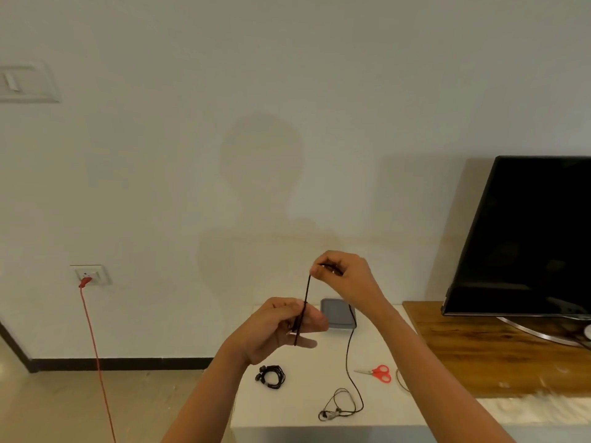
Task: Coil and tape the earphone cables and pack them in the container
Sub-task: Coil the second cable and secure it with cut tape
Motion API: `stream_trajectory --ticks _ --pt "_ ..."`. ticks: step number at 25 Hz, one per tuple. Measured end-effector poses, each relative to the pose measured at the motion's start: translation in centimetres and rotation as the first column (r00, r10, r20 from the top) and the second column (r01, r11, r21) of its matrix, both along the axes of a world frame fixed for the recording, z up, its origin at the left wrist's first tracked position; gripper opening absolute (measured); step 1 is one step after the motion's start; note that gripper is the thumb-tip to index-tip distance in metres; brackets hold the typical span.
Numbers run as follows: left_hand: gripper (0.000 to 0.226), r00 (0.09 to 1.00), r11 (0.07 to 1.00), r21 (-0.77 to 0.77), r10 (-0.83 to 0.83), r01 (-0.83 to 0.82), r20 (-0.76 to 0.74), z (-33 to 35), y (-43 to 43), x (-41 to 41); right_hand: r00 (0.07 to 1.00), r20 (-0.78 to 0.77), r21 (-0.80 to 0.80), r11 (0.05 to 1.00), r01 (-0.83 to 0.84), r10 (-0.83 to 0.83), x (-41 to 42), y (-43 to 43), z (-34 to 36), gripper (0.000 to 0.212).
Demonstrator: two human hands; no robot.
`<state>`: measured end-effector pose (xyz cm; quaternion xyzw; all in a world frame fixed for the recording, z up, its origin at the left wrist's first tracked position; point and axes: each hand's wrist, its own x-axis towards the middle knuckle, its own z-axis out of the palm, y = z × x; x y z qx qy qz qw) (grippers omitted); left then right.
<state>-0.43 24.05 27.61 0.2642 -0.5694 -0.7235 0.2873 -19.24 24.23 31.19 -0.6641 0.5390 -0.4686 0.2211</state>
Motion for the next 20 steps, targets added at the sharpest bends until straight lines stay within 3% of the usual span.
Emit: stream_trajectory --ticks 3,7,9,12,16,20 --pt "0.037 0.966 0.998 0.062 0.043 -0.028 -0.256 1.3 0.6 -0.4 0.975 0.223 0.165 0.985 -0.046 0.008 0.5 -0.7 -2.9 0.020" --pt "0.033 0.872 0.973 0.150 0.227 -0.178 -0.435 2.4 -0.2 -0.5 0.950 0.311 0.339 0.929 -0.150 0.040 3.0 3.6 -8.5 0.036" --pt "0.031 0.861 0.955 0.136 0.296 -0.263 -0.414 2.5 -1.1 -0.2 0.941 0.336 0.397 0.900 -0.181 0.041 4.4 6.8 -9.9 0.042" --pt "0.031 0.892 0.929 0.027 0.363 -0.370 -0.270 2.2 -2.7 0.6 0.960 0.279 0.440 0.890 -0.118 -0.010 5.1 10.7 -9.7 0.043" --pt "0.030 0.929 0.934 -0.048 0.346 -0.355 -0.127 1.2 -3.2 1.4 0.995 0.100 0.309 0.950 -0.047 0.017 4.2 13.6 -5.0 0.029" --pt "0.028 0.978 0.970 -0.126 0.205 -0.209 -0.044 0.1 -1.5 0.6 0.972 -0.230 -0.038 0.998 0.041 -0.048 3.0 11.8 1.3 0.020"
